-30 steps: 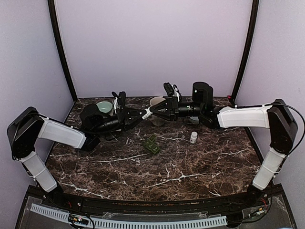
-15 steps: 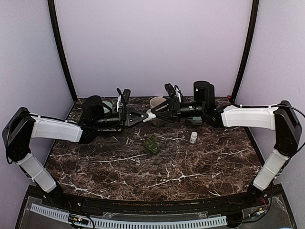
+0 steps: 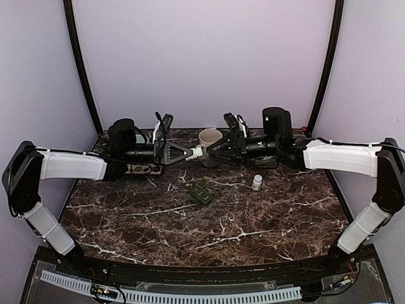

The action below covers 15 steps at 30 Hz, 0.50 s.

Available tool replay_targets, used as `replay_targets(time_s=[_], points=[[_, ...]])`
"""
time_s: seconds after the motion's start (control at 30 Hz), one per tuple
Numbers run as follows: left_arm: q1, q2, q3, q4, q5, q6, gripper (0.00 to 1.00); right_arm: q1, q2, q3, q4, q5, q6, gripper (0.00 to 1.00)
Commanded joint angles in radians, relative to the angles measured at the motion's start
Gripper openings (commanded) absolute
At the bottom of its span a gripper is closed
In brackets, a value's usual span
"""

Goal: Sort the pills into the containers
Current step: Pass from the right arm to the left, then unscrew the lid of the pill bottle.

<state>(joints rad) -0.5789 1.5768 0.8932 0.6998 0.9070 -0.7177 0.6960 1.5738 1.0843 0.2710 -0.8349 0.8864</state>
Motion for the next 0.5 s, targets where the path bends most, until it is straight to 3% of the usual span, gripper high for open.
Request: replay_targets(time_s=[0.0,0.23,0.47], points=[[0.013,0.008,0.061,-0.025,0.096,0.048,0.14,-0.01,-0.049,0.009,-0.087,0.014,-0.059,0.5],[0.013,0.043,0.101,-0.065,0.15,0.063,0.14,-0.01,-0.053,0.058,-0.213,0.006,-0.137,0.49],[0.013,0.063,0.129,-0.097,0.176,0.08,0.14,-0.01,-0.018,0.115,-0.216,-0.026,-0.117,0.47]])
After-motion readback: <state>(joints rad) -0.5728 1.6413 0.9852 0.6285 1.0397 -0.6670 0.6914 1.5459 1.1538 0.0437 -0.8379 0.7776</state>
